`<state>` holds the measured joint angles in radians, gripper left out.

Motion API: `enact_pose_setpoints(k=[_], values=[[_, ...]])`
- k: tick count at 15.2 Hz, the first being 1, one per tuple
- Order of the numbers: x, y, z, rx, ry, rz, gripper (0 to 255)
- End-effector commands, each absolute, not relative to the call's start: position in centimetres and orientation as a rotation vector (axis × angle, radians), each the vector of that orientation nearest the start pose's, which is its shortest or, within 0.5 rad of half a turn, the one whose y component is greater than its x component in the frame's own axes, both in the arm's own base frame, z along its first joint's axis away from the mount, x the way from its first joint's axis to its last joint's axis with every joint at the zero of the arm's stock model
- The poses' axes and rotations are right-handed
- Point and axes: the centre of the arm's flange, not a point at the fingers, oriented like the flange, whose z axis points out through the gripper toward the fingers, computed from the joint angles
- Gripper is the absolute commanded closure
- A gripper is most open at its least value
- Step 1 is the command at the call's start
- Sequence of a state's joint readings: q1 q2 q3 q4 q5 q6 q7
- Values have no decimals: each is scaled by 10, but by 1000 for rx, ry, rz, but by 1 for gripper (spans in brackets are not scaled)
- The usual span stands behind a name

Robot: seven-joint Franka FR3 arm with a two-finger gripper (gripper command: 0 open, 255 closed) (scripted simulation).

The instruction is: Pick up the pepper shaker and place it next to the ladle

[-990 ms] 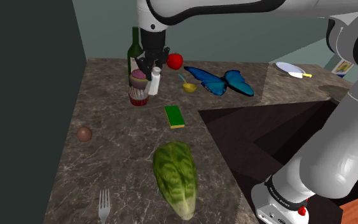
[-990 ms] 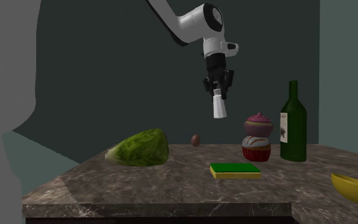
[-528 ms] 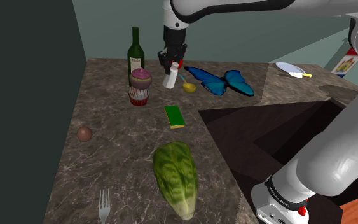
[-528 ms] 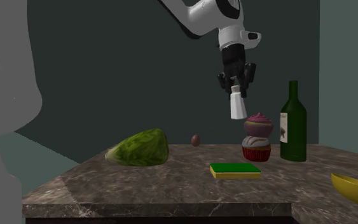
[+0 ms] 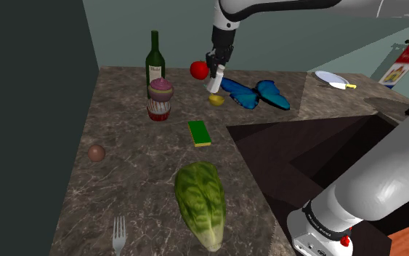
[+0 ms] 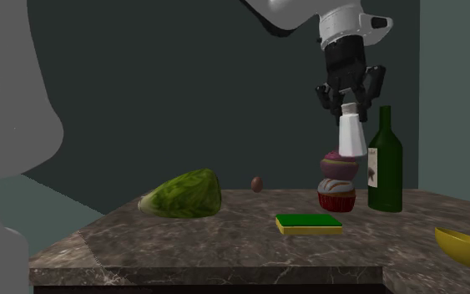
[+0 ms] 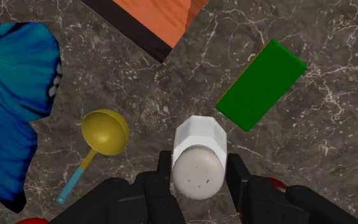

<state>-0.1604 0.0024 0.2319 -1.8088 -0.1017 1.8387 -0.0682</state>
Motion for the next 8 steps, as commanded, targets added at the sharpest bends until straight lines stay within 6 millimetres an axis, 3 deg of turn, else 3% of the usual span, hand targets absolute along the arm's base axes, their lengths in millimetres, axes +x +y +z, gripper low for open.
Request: enact_pose_setpoints(k=[1,8], values=[[568,4,531,-3228,-270,-45,255],[570,-88,531,-3228,-270,-45,255]])
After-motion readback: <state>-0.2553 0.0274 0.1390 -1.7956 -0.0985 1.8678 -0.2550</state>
